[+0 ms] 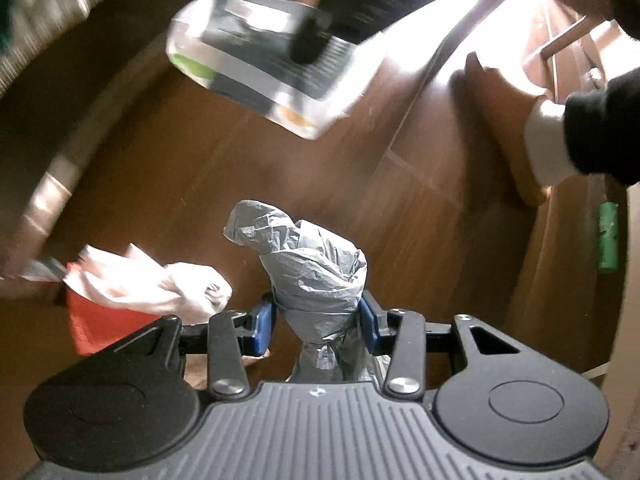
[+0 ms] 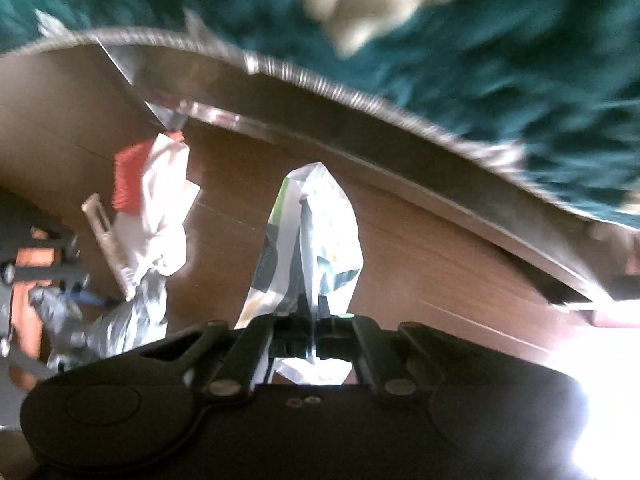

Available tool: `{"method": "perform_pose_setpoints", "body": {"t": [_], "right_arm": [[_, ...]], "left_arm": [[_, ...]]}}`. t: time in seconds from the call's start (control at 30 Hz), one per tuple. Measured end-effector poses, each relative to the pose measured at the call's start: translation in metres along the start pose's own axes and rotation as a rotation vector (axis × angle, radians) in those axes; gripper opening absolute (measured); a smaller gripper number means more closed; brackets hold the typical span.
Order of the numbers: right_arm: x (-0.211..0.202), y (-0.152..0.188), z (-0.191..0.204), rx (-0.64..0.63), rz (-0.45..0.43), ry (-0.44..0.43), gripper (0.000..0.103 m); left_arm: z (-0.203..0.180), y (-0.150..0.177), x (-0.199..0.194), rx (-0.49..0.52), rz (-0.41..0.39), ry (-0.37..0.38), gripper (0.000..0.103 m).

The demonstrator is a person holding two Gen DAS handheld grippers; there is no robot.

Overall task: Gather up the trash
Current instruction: 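Carry the grey bag in the left tool while the right carries the wrapper to the bin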

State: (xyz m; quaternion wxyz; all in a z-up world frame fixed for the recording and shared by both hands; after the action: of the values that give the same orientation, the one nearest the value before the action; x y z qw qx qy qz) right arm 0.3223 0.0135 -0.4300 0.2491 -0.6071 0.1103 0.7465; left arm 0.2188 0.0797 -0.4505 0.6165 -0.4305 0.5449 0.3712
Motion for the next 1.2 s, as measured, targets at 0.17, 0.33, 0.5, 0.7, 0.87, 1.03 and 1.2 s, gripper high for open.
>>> {"method": "perform_pose_setpoints", "body": {"t": [0.17,0.33,0.5,0.7,0.87,1.03,1.2], "right_arm": [[-0.080,0.007,0.013,0.076,-0.074,0.005,0.000],[-0.163,0.018,0.029,0.134,-0.153,0.041,0.000],[-0.240,0.038,0.049,0.176,-0.263,0.073,0.000],[-0.326,0.079,0.069,0.206,-0.421,0.129,0.000],[-0.397,0.118,0.079,0.207,-0.533,0.164,0.000],[-0.458,0.148,0.086,0.201,-0.614,0.227,0.000],[-0.511,0.172,0.088,0.188,-0.696,0.278,0.000]], "left_arm": [[0.001,-0.017,-0.065,-0.003,-0.068,0.001,0.042],[-0.004,-0.035,-0.137,-0.036,-0.129,-0.027,0.042],[-0.014,-0.049,-0.206,-0.114,-0.197,-0.082,0.042],[-0.034,-0.058,-0.299,-0.219,-0.341,-0.143,0.042],[-0.053,-0.077,-0.369,-0.277,-0.441,-0.159,0.042],[-0.085,-0.097,-0.433,-0.290,-0.536,-0.154,0.042],[-0.117,-0.119,-0.489,-0.287,-0.650,-0.161,0.042]]}}
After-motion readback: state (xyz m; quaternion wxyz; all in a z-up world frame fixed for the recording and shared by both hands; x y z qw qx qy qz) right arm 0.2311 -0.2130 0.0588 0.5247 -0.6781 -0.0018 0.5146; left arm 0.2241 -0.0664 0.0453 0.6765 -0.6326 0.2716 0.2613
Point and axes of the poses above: each gripper's, at about its wrist camera, not at the fingertips, and x roughly the way its jaws point, z to its left, y to its underside, the point moved 1 cm from there along x, roughly the way its jaws point, and after that the axes turned 14 degrees about -y, right-handed, at the moved point
